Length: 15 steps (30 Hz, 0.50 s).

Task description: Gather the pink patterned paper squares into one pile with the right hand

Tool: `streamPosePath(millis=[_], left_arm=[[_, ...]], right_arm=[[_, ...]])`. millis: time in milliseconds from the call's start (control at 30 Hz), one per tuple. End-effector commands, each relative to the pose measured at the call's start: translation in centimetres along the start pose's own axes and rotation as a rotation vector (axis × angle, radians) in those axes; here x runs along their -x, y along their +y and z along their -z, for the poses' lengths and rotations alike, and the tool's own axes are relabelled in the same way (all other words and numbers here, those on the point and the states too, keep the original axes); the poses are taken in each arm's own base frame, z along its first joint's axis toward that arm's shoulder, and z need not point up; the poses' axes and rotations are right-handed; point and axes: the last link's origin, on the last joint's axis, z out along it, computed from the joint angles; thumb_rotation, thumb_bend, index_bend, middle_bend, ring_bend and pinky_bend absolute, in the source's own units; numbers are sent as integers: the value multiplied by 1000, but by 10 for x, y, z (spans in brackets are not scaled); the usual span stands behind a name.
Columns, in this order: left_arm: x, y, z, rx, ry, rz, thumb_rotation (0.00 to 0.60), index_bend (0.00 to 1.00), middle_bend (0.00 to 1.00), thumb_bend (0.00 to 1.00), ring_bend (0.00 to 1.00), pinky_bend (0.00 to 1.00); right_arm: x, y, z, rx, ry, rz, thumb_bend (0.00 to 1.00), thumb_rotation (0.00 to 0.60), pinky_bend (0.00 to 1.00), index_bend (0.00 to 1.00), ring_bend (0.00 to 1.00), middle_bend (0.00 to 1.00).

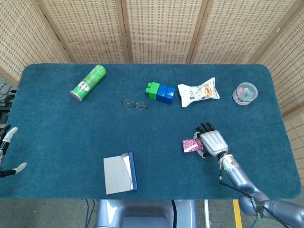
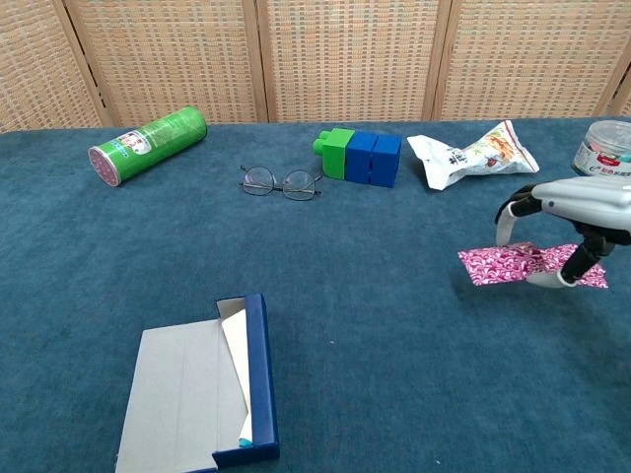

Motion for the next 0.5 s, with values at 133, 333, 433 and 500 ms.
streamPosePath(millis=[133,333,433,500], left_arm=[[-1,0,1,-4,3,-1,554,0,0,57,0,0],[-1,1,2,-7,4,-1,554,0,0,57,0,0],[-2,1,3,-9,5,-1,553,0,0,56,0,0],[-2,1,3,-11,7,-1,554,0,0,57,0,0]], right_arm=[[-6,26,-4,41,10,41,360,600,0,450,0,180],[-1,45,-6,72,-10,36,357,600,0,450,0,168],[2,53,-6,83,-19,40,354,600,0,444,0,158],[3,56,-6,85,-22,42,350,600,0,428,0,153]])
